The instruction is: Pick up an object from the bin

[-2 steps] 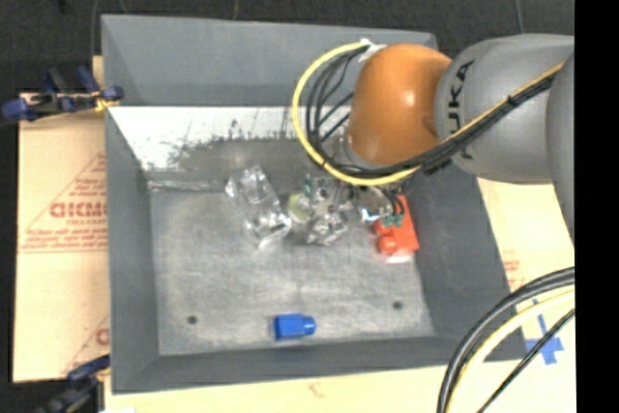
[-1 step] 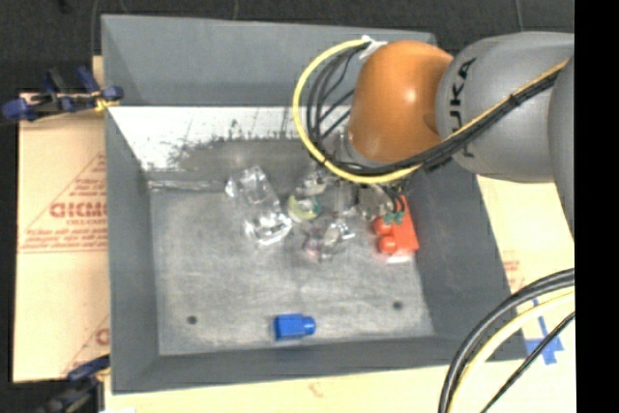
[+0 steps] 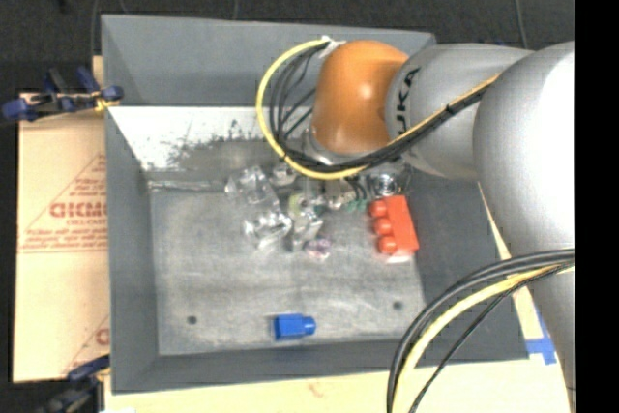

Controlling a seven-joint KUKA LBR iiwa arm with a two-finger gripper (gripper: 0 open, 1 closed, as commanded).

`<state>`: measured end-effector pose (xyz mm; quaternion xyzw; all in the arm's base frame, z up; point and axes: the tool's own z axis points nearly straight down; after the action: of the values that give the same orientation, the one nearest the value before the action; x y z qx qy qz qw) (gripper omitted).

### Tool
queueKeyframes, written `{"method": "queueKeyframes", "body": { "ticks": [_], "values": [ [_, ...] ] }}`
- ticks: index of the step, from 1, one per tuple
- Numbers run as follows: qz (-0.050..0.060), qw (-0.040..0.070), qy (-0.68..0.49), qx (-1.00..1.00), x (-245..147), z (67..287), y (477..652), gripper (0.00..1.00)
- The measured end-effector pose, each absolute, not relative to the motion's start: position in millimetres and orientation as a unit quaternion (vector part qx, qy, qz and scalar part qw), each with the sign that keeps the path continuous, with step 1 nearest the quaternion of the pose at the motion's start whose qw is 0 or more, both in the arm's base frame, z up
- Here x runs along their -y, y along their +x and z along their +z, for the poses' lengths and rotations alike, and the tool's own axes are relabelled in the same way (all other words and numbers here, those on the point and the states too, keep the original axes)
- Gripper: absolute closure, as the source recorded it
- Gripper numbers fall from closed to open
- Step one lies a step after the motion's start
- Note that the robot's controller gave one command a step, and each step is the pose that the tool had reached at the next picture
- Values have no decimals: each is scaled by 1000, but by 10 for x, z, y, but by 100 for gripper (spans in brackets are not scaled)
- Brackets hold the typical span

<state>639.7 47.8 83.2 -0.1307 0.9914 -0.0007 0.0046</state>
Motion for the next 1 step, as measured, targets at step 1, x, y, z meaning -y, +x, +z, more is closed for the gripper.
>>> {"method": "queueKeyframes", "body": {
  "ticks": [1],
  "values": [
    [-1,-14,-132,-991,-460,814,6344,100]
  ]
}}
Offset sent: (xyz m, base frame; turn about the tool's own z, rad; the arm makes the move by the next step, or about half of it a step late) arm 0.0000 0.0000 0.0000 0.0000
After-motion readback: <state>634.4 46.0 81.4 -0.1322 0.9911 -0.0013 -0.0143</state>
